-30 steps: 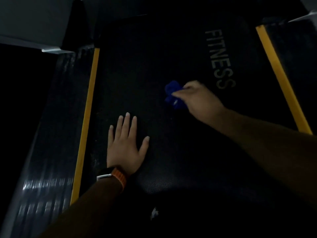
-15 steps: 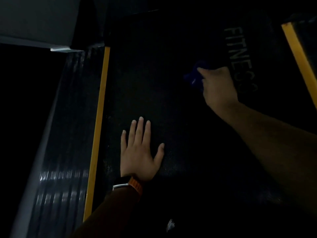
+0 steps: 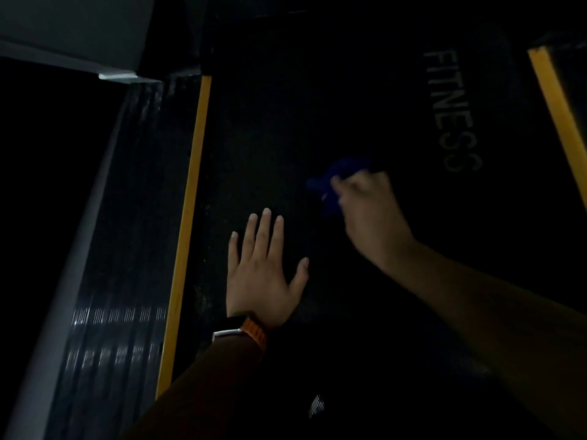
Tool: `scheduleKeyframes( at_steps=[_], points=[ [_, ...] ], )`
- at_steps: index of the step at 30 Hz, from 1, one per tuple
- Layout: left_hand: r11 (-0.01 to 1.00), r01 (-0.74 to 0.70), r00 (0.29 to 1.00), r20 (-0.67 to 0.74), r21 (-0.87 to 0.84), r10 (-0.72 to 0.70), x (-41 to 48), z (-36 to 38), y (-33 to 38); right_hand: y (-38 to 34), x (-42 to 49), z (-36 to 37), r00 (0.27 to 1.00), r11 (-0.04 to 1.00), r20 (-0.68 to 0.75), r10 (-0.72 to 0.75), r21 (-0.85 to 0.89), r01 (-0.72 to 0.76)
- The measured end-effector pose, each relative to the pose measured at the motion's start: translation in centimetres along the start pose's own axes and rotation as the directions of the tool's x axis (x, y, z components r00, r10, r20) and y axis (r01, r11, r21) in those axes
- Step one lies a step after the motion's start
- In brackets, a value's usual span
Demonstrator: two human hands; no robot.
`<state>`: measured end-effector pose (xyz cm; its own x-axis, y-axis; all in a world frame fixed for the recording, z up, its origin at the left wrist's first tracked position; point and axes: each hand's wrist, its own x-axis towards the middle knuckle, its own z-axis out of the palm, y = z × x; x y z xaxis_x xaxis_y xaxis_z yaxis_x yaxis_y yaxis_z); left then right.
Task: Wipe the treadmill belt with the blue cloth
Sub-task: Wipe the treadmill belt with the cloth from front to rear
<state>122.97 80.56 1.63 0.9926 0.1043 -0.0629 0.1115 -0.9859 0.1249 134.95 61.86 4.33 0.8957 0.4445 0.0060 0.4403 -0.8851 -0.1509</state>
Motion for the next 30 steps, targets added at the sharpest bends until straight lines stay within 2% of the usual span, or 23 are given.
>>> scheduleKeyframes(
  at_steps=[2,3,4,5,7,8,10,11,13,14,15,16,17,19,21,22,23,24,25,26,28,29,30],
  points=[
    [1.000,-0.002,1.000,0.006,0.002,0.002,0.0,-0.1,0.0,0.7,-0.7,0.0,0.963,0.965,0.075,-0.259,0.061,0.255],
    [1.000,0.000,1.000,0.006,0.000,0.000,0.0,-0.2,0.0,2.6,0.7,-0.3,0.947,0.952,0.101,-0.305,0.000,0.307],
    [1.000,0.002,1.000,0.002,-0.005,-0.002,0.0,-0.2,0.0,4.6,2.4,-0.6,0.966,0.964,0.088,-0.243,-0.091,0.251],
    [1.000,0.002,1.000,-0.003,-0.007,-0.002,0.0,-0.2,0.1,6.8,4.0,-1.0,0.991,0.974,0.061,-0.115,-0.189,0.125],
    [1.000,0.001,1.000,-0.009,-0.006,-0.002,-0.1,-0.1,0.1,7.4,4.3,-1.8,0.984,0.967,0.036,0.176,-0.195,-0.165],
    [1.000,0.001,1.000,-0.011,-0.007,-0.002,0.0,0.0,0.1,5.5,3.3,-1.6,0.968,0.949,-0.009,0.252,-0.195,-0.249],
    [1.000,0.006,1.000,-0.015,-0.010,-0.006,0.0,0.0,0.1,0.2,-0.2,-1.1,0.987,0.983,-0.040,0.158,-0.094,-0.161],
    [1.000,0.006,1.000,-0.018,-0.009,-0.006,0.0,0.0,0.1,-1.5,-2.6,-0.5,1.000,0.999,-0.019,0.019,0.029,-0.018],
    [1.000,0.005,1.000,-0.018,-0.005,-0.005,0.1,-0.2,0.1,-0.8,-3.8,-0.7,0.975,0.973,0.097,-0.198,0.137,0.184],
    [1.000,0.004,1.000,-0.019,-0.007,-0.004,0.1,-0.2,0.1,1.0,-2.9,-1.5,0.979,0.978,0.076,-0.189,0.110,0.180],
    [1.000,0.004,1.000,-0.023,-0.009,-0.004,0.1,-0.2,0.1,3.1,-1.9,-1.9,0.996,0.991,0.018,-0.091,0.102,0.088],
    [1.000,0.005,1.000,-0.029,-0.012,-0.005,0.1,-0.1,0.1,4.7,-1.1,-2.4,0.998,0.999,-0.040,0.050,0.019,-0.050],
    [1.000,0.007,0.999,-0.034,-0.014,-0.008,0.0,-0.1,0.1,5.8,-0.6,-2.6,0.976,0.982,-0.105,0.189,0.039,-0.186],
    [1.000,0.008,0.999,-0.040,-0.010,-0.009,-0.1,0.0,0.1,3.2,-1.5,-1.7,0.960,0.966,-0.147,0.241,-0.062,-0.252],
    [1.000,0.004,0.999,-0.041,-0.003,-0.005,0.0,0.0,0.0,-2.2,-4.2,-1.0,0.983,0.985,-0.078,0.169,-0.017,-0.171],
    [1.000,0.000,0.999,-0.040,-0.001,0.000,0.0,-0.1,0.0,-4.0,-5.8,-0.5,0.997,0.993,-0.025,0.079,0.084,-0.077],
    [1.000,-0.004,0.999,-0.041,0.001,0.004,0.0,-0.1,0.0,-4.3,-6.7,-0.2,0.999,0.995,0.028,-0.034,0.092,0.031],
    [1.000,-0.005,0.999,-0.043,0.001,0.005,0.0,-0.2,0.0,-2.9,-6.7,0.1,0.987,0.988,0.052,-0.151,0.027,0.149],
    [1.000,-0.005,0.999,-0.048,-0.001,0.005,0.0,-0.2,0.0,-0.7,-6.1,-0.1,0.979,0.978,0.044,-0.201,-0.039,0.203],
    [1.000,-0.004,0.999,-0.054,-0.005,0.004,-0.1,-0.1,0.0,1.6,-5.3,-0.6,0.991,0.986,0.013,-0.132,-0.104,0.132],
    [1.000,-0.004,0.997,-0.072,-0.013,0.003,-0.2,0.0,0.0,5.1,-4.8,-1.3,0.978,0.976,-0.114,0.175,-0.111,-0.188],
    [1.000,-0.003,0.997,-0.077,-0.014,0.002,-0.2,0.0,0.0,4.5,-5.4,-1.2,0.955,0.955,-0.123,0.270,-0.093,-0.282],
    [1.000,-0.002,0.997,-0.076,-0.011,0.002,-0.2,0.0,0.1,2.2,-6.5,-0.9,0.947,0.951,-0.145,0.288,-0.077,-0.301]
  ],
)
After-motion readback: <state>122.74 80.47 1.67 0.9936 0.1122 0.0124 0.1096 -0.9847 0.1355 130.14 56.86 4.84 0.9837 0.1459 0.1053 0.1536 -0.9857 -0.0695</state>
